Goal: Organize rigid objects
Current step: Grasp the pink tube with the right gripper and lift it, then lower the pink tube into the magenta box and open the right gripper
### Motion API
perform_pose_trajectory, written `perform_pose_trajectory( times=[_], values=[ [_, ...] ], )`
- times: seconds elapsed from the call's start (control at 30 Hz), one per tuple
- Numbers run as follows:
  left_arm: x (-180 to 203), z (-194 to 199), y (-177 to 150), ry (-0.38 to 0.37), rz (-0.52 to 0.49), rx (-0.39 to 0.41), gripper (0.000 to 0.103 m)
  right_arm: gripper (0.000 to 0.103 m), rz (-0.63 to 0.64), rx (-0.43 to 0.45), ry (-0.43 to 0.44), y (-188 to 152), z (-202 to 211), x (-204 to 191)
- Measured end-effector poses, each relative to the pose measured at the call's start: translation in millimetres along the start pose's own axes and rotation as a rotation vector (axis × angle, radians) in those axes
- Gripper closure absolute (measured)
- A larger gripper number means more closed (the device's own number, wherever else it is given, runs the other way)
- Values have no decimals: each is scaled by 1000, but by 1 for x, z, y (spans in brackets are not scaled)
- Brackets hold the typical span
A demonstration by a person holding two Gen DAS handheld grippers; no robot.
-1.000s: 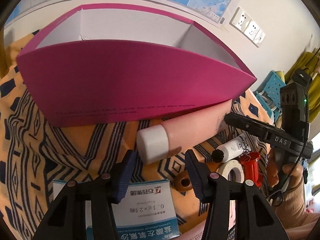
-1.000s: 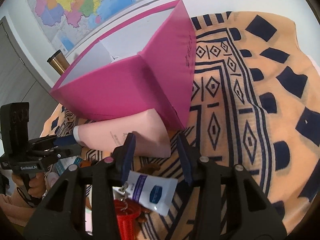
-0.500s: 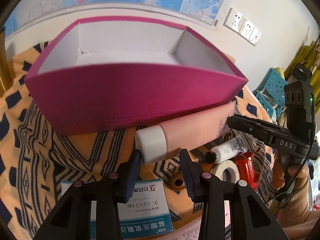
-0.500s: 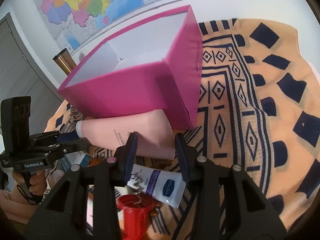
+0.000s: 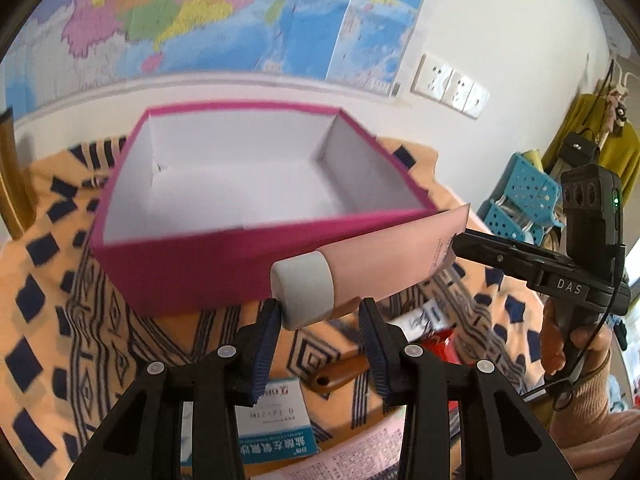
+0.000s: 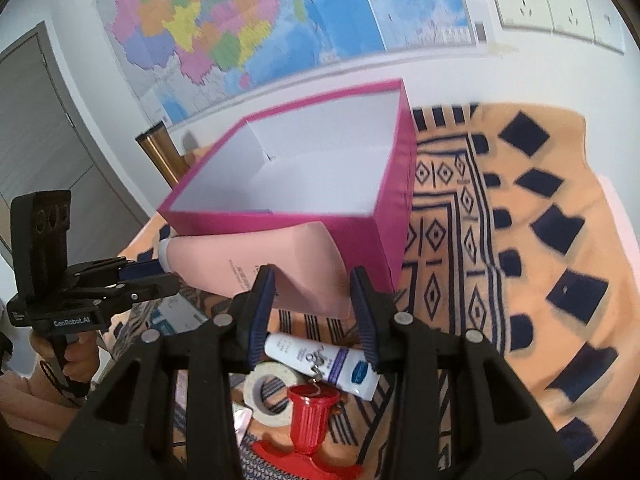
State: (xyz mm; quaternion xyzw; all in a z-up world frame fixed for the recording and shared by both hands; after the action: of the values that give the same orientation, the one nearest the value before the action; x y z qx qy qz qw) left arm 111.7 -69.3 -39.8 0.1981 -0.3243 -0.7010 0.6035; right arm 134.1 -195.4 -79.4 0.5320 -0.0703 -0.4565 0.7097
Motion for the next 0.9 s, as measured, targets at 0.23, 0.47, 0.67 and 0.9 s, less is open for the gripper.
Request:
perform_pose_trajectory(
  times=[0.23,0.47,0.67,0.9],
  values=[
    [-1,5,32,20,-6,48,63,61,41,56,-1,34,10,-8],
    [-10,-11,56,40,5,37,63,61,37,58,-15,59,-2,-1],
    [-16,-29,61,59,6,-3,63,61,17,22,-34,65,-21,14],
    [-21,-46,60,58,17,-46,63,61,-6,-32,-64,60,-38,26]
  ],
)
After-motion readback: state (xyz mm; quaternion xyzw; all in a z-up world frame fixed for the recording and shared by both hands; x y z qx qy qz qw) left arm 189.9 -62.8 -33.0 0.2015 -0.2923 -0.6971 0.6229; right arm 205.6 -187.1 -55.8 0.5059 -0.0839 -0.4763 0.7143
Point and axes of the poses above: each gripper's, at about its wrist camera, not at the fingertips, and z roughly against the way its jaws point, x to its right, y to its top, the point moved 10 cm from there along -z, roughly the way its jaws point, and after that the axes turned 11 degrees about y, right-handed, at the moved point
